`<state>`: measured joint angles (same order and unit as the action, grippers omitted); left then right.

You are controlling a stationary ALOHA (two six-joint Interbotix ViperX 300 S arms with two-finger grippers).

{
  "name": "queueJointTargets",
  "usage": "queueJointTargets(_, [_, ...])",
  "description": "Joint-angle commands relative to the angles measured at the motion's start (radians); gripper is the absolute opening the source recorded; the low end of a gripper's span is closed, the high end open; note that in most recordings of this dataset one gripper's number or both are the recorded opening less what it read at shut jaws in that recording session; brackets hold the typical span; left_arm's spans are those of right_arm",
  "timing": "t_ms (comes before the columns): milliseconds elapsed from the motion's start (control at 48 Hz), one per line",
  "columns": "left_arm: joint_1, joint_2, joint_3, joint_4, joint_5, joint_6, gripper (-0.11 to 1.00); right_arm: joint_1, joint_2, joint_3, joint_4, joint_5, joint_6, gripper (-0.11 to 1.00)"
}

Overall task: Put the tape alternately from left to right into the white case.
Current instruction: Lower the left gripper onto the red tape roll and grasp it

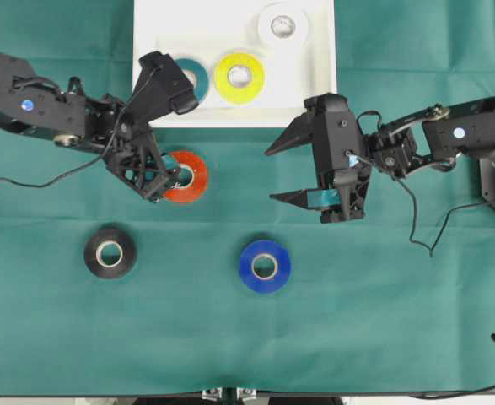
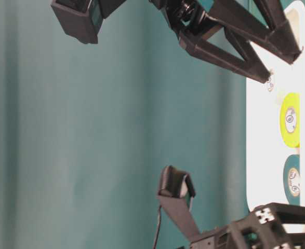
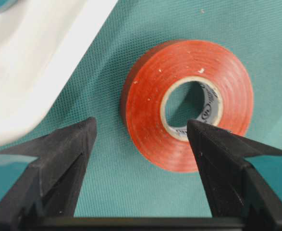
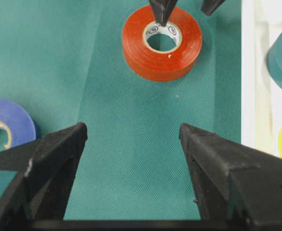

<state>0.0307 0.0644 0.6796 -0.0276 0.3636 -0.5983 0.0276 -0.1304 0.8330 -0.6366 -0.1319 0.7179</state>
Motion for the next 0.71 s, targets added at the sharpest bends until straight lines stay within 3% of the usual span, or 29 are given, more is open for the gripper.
queueJointTargets(0, [0.003, -0.006, -0.032, -0.002, 0.002, -0.003, 0.92, 0.002, -0.020, -0.006, -0.003, -0.008, -0.002, 0.82])
queueJointTargets(688, [0.011, 0.077, -0.101, -0.002, 0.072, -0.009, 0.91, 0.002, -0.021, 0.011, -0.002, -0.009, -0.002, 0.82])
